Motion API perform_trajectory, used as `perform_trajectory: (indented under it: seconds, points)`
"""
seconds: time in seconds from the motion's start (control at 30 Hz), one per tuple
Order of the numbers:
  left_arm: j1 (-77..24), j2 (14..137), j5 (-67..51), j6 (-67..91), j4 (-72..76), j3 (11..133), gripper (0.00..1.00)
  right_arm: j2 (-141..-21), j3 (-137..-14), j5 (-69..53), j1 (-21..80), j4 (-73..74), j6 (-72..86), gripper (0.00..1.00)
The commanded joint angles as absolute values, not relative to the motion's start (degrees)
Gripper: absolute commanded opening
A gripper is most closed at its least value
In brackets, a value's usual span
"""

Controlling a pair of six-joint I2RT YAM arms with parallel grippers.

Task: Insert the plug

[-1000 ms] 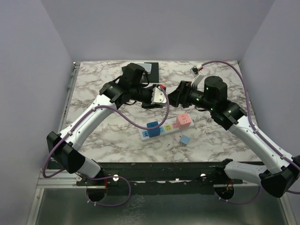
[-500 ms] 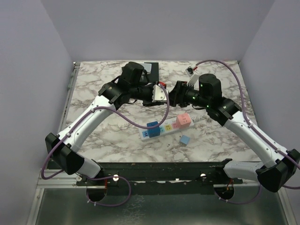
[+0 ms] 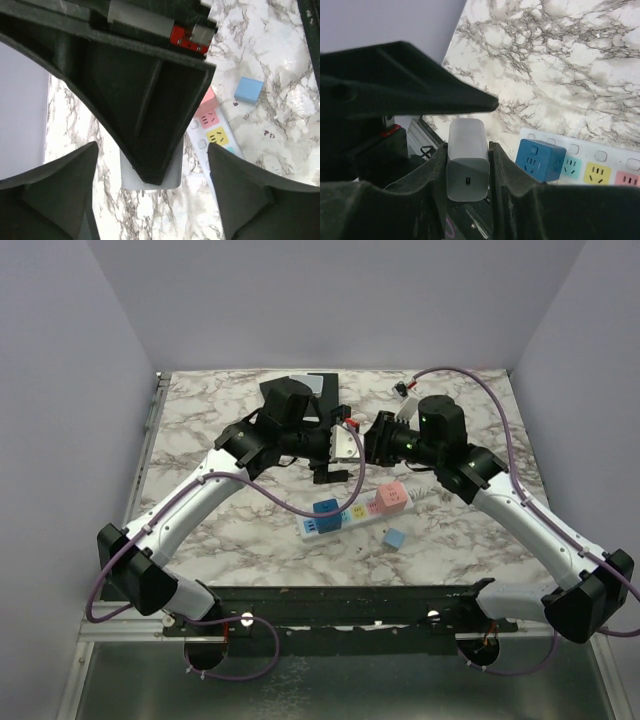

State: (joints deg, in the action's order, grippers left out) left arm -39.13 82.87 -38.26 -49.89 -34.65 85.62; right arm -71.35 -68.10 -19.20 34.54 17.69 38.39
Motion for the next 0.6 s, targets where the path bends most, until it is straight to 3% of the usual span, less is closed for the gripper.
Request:
perform_trajectory:
  seconds: [0.0, 0.23, 0.4, 0.57]
  points:
    - [-39.3, 79.7, -33.1, -43.9, -32.6, 80.8, 0.99, -69.3, -70.9, -20.3, 35.0, 22.5, 29.8, 0.01]
    - [-33.4, 73.3, -32.7, -29.5, -25.2, 69.2, 0.99, -68.7, -74.1, -19.5, 34.7, 32.9, 3.4, 0.15]
    - [-25.5, 72.4, -35.8, -23.4, -25.0, 67.1, 0.99, -68.3, -73.1, -24.3, 34.7, 34.8, -17.8, 0.14]
    - [-24.3, 71.7, -37.3, -21.6, -25.1, 62.8, 0.99, -71.7, -76.3, -27.4, 34.7, 40.7, -32.7, 0.12]
